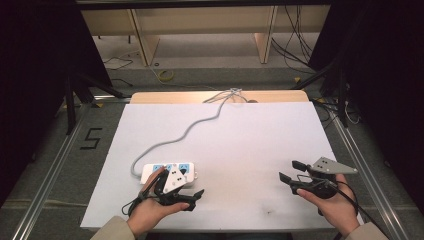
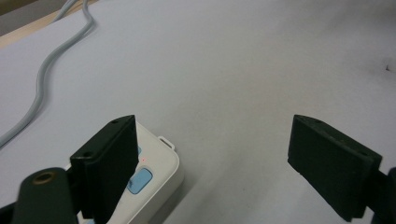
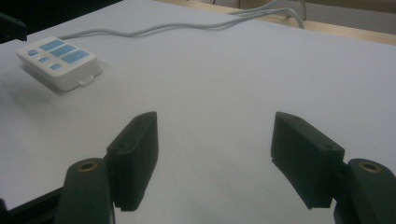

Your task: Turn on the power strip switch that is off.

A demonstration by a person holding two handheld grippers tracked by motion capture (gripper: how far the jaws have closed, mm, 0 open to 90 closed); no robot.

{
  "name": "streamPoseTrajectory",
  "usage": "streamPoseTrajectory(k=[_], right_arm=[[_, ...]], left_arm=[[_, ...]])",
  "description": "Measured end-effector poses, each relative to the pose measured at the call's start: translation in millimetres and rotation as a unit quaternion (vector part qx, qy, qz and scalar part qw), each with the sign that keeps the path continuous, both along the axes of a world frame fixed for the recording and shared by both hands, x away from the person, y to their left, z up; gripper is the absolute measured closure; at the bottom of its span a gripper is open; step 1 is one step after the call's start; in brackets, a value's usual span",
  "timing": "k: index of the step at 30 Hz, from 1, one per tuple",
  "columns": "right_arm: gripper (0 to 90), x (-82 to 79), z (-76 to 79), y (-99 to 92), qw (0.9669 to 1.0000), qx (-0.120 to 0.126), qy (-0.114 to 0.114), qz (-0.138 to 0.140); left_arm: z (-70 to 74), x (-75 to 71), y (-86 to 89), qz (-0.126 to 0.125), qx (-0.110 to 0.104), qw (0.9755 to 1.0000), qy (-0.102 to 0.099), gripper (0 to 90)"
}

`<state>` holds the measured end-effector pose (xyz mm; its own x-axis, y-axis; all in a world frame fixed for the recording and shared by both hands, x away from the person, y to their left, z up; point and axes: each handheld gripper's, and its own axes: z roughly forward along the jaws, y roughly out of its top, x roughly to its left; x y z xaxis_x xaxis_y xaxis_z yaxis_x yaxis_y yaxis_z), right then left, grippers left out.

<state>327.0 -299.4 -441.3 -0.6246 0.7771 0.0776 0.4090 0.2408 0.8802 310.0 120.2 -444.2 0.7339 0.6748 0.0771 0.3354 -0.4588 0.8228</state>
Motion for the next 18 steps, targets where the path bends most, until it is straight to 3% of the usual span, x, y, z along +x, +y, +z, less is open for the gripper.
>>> streamPoseTrajectory(k=[7,11,18], right_arm=[[32.6,-0.1,-0.2,1.0,1.0000,-0.004,0.000,0.001],[32.6,-0.5,-0.1,1.9,1.0000,-0.005,0.001,0.002],[32.6,0.0,-0.6,1.8,1.0000,-0.005,0.002,0.002]], left_arm=[[2.0,-0.5,2.5,0.006,-0.004,0.9999,-0.007,24.8],[4.3,0.0,4.6,0.017,-0.010,0.9997,-0.013,33.0],[8.5,3.2,10.6,0.037,-0.003,0.9991,-0.023,47.1]])
